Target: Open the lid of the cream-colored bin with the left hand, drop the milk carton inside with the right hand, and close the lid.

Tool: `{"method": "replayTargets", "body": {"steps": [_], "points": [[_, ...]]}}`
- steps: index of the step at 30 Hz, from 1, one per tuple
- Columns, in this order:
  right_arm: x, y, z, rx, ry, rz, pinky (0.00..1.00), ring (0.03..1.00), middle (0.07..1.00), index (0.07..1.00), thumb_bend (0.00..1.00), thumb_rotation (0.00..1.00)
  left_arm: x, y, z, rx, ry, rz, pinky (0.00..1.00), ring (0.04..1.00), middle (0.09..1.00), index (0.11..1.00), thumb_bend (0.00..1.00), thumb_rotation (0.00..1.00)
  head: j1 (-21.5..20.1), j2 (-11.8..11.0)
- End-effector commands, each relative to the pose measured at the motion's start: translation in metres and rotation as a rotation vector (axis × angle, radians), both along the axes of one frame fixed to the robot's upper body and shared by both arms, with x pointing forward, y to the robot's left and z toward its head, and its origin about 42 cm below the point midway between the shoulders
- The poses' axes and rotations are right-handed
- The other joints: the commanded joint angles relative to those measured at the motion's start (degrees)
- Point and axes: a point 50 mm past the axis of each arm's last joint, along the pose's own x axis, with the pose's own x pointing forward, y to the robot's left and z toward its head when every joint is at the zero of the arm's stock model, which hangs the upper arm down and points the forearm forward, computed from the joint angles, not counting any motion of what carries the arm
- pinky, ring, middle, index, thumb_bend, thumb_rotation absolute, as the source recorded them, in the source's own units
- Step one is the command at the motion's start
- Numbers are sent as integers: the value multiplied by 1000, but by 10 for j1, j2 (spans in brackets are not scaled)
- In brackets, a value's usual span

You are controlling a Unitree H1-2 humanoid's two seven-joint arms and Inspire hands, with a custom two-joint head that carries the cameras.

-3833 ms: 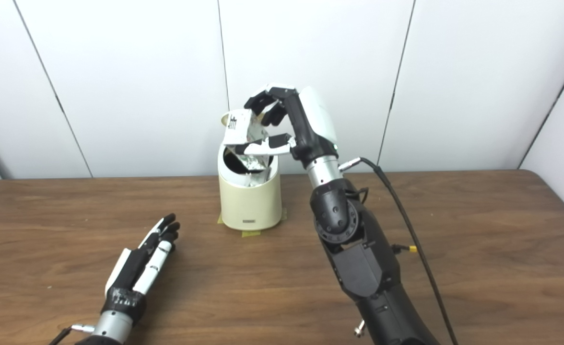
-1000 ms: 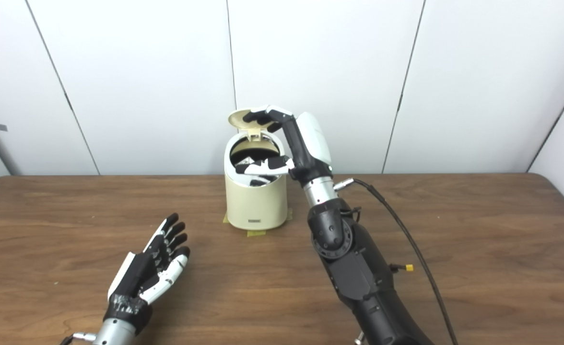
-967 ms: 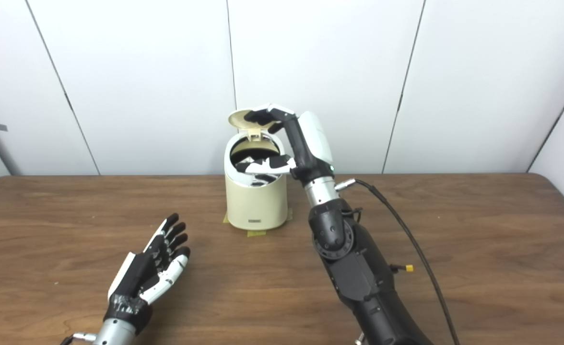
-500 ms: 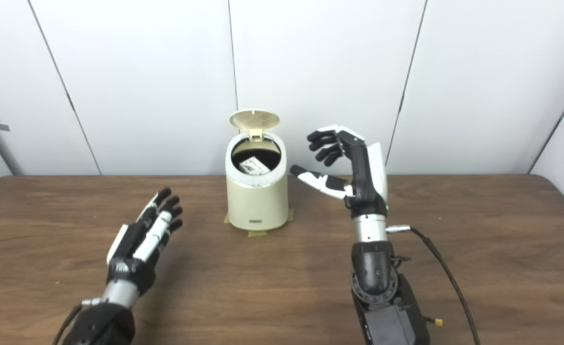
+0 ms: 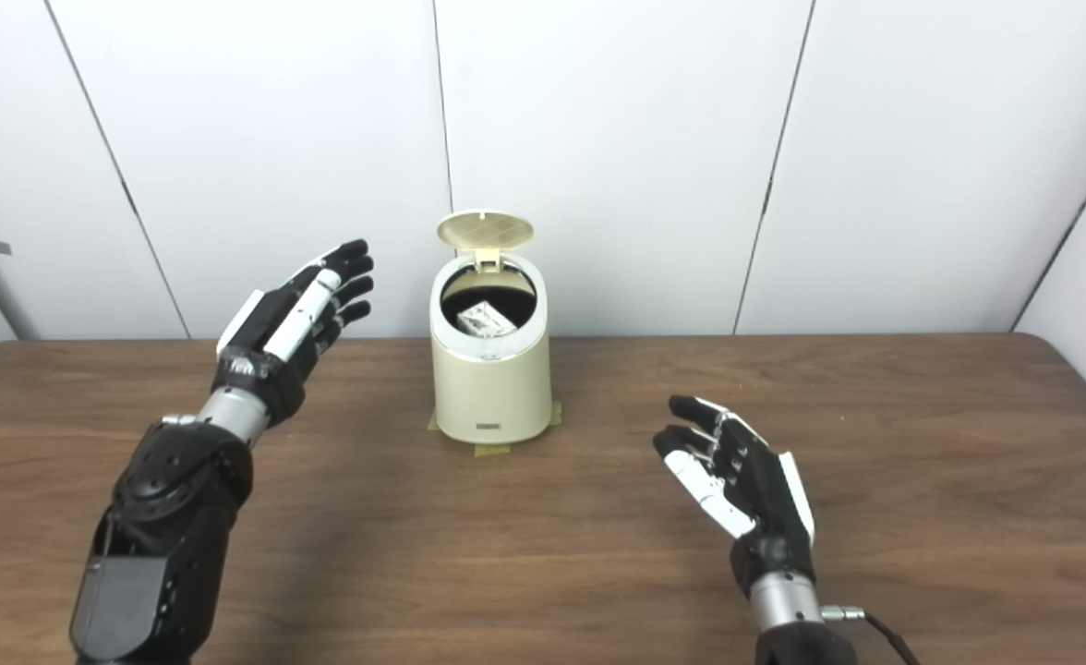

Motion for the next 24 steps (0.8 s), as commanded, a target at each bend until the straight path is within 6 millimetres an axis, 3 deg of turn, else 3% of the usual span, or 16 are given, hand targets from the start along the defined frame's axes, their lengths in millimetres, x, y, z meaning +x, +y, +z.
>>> {"method": "replayTargets", "body": {"steps": [1, 5, 9, 12, 19, 24], "points": [[-2, 9, 8, 11, -84, -15, 676, 764, 794, 789, 451, 601, 19, -10, 51, 31, -130, -36, 894, 904, 895, 865, 390, 631, 0, 1], [-15, 12, -12, -31, -107, -44, 663, 747, 777, 782, 412, 623, 32, -21, 68, 66, -148, -64, 900, 899, 898, 872, 427, 661, 9, -1], [-25, 15, -24, 18, -116, -42, 668, 751, 767, 762, 377, 852, 42, -29, 74, 98, -157, -96, 918, 913, 912, 881, 410, 704, 8, -3], [-31, 17, -32, 56, -107, -43, 694, 745, 762, 763, 399, 949, 48, -32, 77, 140, -176, -109, 905, 907, 906, 877, 433, 742, 8, -5], [-39, 21, -45, 89, -75, -48, 707, 739, 773, 805, 481, 977, 64, -37, 81, 293, -236, -119, 886, 892, 897, 869, 421, 823, 7, -8], [-40, 25, -49, 74, -71, -52, 695, 737, 767, 805, 465, 986, 71, -39, 87, 455, -296, -149, 884, 900, 890, 881, 401, 978, 7, -8]]}}
